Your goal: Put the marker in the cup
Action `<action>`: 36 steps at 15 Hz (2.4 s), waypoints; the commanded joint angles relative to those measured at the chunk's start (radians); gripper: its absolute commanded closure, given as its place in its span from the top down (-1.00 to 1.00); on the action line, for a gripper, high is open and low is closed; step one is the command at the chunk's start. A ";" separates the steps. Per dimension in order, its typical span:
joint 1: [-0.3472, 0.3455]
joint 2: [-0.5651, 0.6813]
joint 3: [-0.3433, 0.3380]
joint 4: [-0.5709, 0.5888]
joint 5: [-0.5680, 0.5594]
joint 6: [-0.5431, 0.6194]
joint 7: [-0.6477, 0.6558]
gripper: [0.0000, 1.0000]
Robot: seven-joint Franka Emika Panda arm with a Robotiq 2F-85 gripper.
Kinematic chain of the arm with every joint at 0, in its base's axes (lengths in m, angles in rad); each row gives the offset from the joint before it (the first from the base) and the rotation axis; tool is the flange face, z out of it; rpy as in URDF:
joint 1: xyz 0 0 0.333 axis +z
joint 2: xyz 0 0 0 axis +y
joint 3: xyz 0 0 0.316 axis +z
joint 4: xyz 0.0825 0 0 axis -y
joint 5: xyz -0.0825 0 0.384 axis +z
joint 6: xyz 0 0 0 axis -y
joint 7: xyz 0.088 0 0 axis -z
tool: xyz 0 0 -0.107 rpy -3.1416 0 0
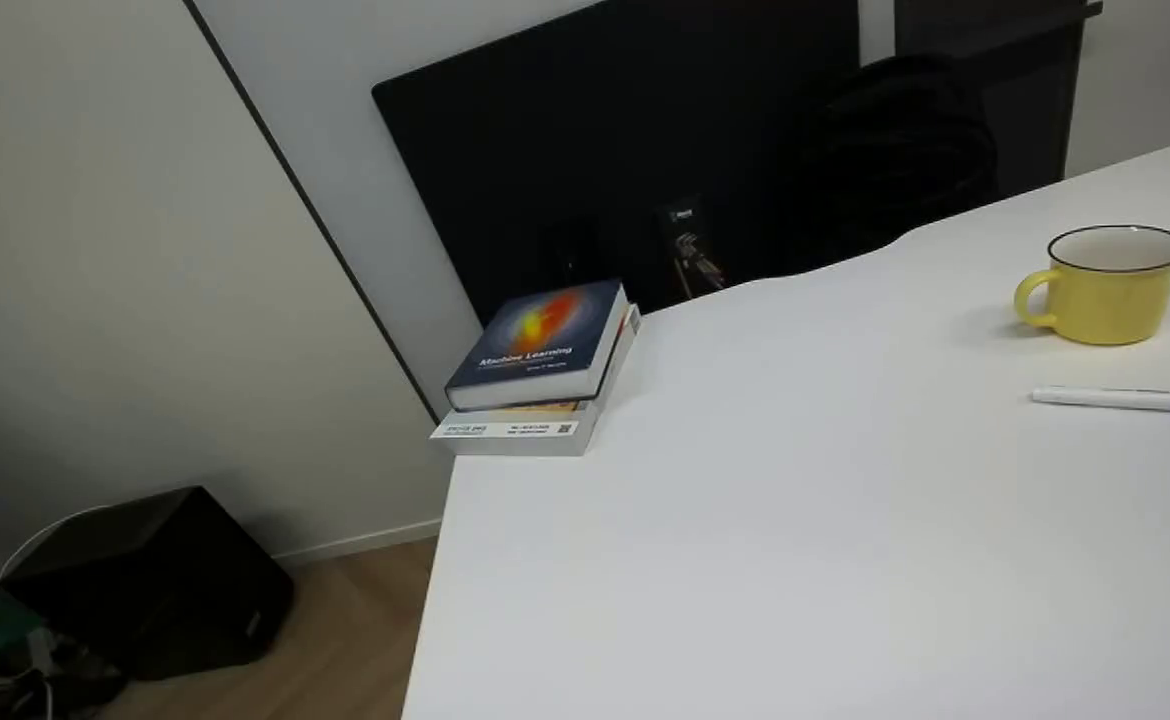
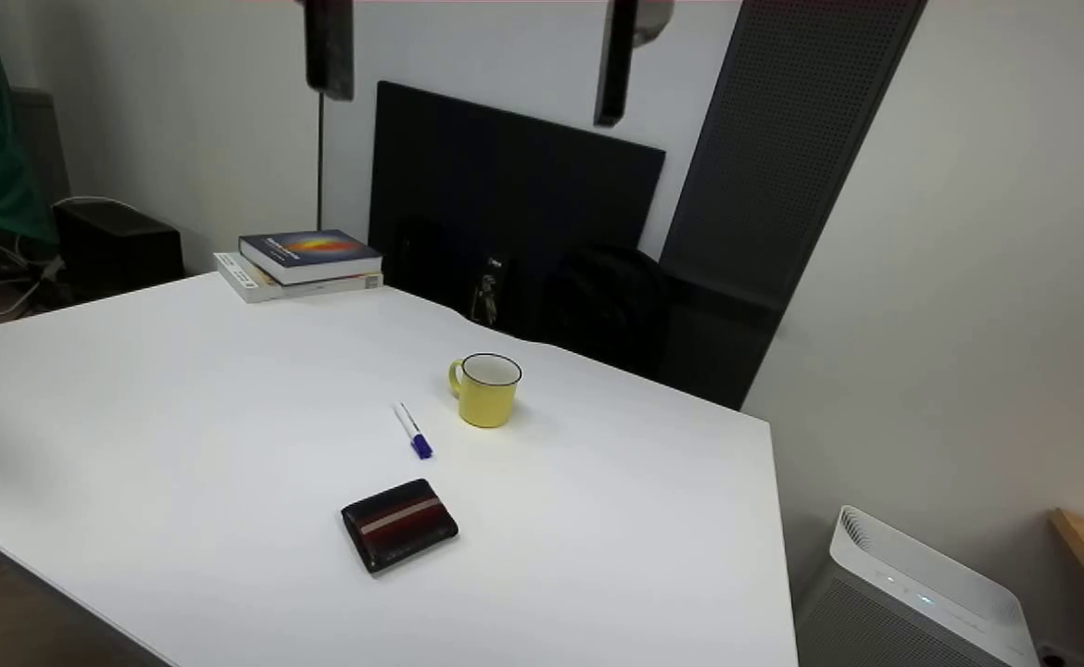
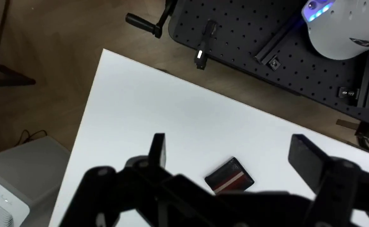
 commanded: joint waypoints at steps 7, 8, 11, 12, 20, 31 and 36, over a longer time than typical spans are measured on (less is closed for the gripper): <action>0.072 0.285 -0.076 -0.055 0.053 0.322 -0.168 1.00; 0.066 0.313 -0.069 -0.059 0.066 0.381 -0.172 1.00; 0.061 0.393 -0.053 -0.053 0.141 0.500 -0.201 1.00; 0.065 0.411 -0.052 -0.050 0.181 0.522 -0.226 1.00; 0.041 0.466 0.016 -0.068 0.314 0.588 -0.324 1.00; 0.029 0.467 0.021 -0.072 0.313 0.588 -0.323 1.00; 0.042 0.624 0.019 -0.035 0.356 0.600 -0.395 1.00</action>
